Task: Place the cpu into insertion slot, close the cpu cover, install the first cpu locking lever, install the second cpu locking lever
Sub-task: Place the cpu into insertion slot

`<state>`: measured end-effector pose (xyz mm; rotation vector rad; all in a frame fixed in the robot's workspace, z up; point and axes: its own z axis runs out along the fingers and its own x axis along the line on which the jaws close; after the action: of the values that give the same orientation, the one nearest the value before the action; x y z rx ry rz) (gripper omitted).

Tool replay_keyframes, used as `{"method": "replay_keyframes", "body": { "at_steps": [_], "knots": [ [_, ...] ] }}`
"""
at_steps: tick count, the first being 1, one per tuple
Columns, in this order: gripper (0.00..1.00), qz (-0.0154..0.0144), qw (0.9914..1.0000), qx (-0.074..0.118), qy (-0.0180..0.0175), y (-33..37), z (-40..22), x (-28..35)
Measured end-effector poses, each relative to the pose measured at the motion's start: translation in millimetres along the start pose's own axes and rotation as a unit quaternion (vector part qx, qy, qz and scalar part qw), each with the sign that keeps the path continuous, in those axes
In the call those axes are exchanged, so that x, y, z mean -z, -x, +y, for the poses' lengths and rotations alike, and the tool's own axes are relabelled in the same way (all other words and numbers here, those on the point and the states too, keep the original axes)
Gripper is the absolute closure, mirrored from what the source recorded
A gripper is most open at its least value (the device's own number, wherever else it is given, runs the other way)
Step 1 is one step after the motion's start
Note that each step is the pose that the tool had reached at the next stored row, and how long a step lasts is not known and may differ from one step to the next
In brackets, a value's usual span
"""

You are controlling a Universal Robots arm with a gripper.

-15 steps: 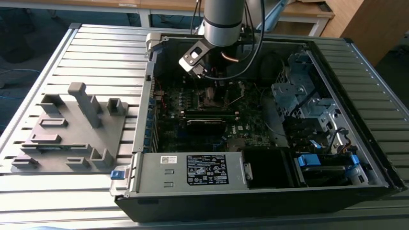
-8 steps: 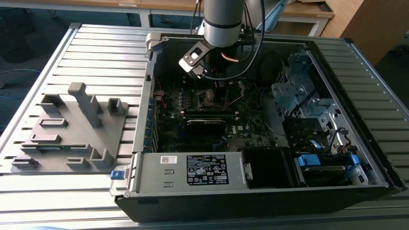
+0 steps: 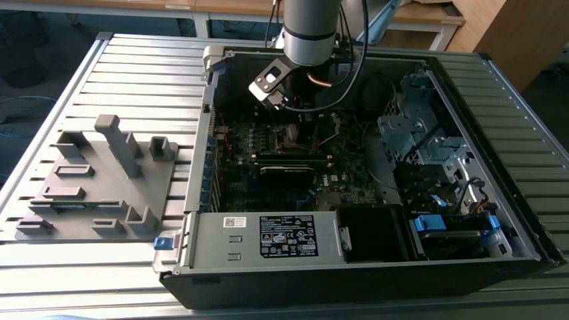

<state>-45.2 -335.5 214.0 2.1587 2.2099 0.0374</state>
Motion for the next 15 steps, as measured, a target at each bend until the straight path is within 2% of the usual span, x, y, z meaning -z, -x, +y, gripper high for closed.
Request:
{"method": "replay_keyframes", "body": {
  "at_steps": [15],
  "knots": [
    [0.46,-0.0004,1.0,0.002,-0.0002,-0.1,-1.5,-8.8]
  ]
}}
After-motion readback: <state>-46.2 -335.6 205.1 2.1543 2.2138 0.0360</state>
